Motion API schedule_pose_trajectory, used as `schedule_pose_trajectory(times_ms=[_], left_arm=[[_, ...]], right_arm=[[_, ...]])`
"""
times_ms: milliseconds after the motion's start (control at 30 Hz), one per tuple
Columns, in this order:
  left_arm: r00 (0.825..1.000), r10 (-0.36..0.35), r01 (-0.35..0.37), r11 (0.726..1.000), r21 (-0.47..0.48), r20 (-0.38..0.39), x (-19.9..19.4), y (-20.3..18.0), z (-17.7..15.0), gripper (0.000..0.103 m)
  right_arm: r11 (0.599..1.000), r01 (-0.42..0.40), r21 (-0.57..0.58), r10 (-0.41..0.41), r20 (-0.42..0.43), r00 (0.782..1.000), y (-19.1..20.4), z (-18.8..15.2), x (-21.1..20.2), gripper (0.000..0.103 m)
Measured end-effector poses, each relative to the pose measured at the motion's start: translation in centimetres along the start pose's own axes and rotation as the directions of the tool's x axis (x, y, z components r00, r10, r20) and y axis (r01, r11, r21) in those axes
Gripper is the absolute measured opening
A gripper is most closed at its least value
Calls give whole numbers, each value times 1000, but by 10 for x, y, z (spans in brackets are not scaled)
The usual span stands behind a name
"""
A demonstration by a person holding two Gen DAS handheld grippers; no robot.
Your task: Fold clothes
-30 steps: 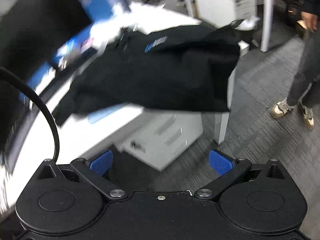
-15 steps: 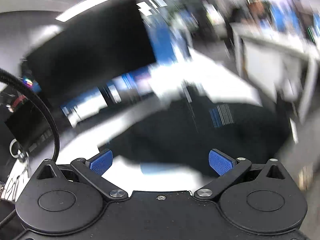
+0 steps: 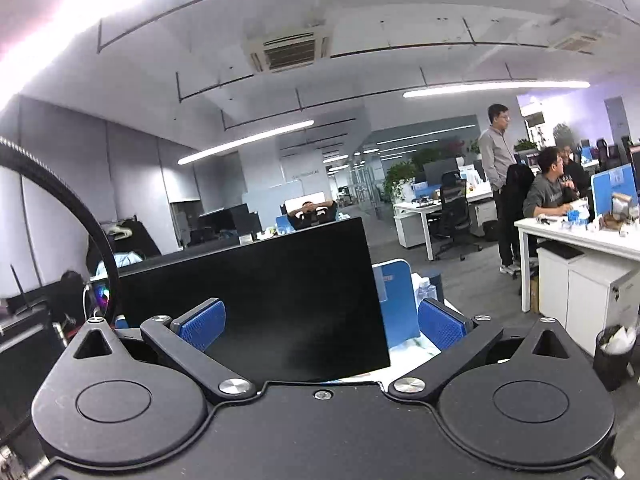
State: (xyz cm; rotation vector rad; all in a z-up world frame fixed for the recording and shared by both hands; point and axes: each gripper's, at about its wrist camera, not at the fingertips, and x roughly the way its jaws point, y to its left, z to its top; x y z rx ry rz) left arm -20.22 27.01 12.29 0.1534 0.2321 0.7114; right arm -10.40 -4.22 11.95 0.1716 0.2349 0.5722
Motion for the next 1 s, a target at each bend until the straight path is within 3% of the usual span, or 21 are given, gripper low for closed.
schedule_pose_trajectory(times_ms=[100, 167, 233, 300, 367, 433, 533, 633, 733, 800, 900, 1000], left_arm=[[991, -93, 92, 996, -16, -96, -5, -25, 0, 102], [983, -154, 159, 986, 49, -95, -24, -34, -11, 102], [975, -199, 209, 971, 117, -95, -46, -37, -36, 102], [967, -222, 239, 960, 144, -125, -60, -40, -70, 102], [959, -224, 248, 959, 134, -175, -71, -45, -106, 102], [936, -248, 280, 955, 98, -251, -78, -52, -134, 102], [884, -305, 347, 936, 59, -355, -93, -71, -167, 102], [853, -340, 409, 906, 104, -397, -105, -92, -185, 102], [854, -347, 432, 888, 157, -388, -106, -106, -191, 102], [847, -359, 442, 886, 144, -392, -108, -109, -195, 102], [828, -372, 445, 891, 88, -420, -100, -105, -192, 102], [832, -363, 425, 903, 59, -420, -93, -98, -185, 102]], right_arm=[[997, 0, -79, -1, -14, 1000, 28, 16, 25, 103], [997, 28, -74, -33, -69, 997, 45, 30, 38, 103], [997, -67, -48, 63, -76, 995, 50, 28, 18, 103], [978, -197, -64, 193, -60, 979, 47, 4, -16, 103], [964, -253, -80, 248, -62, 967, 46, -29, -49, 103], [973, -226, -52, 220, -101, 970, 42, -67, -69, 103], [983, -176, 47, 182, -193, 964, 38, -116, -89, 103], [984, -129, 122, 157, -261, 953, 32, -144, -101, 103], [986, -91, 140, 130, -301, 945, 25, -157, -113, 103], [988, -76, 136, 116, -315, 942, 22, -159, -118, 103], [987, -59, 149, 106, -326, 940, 19, -170, -118, 103], [985, -48, 166, 104, -344, 933, 17, -179, -111, 103]])
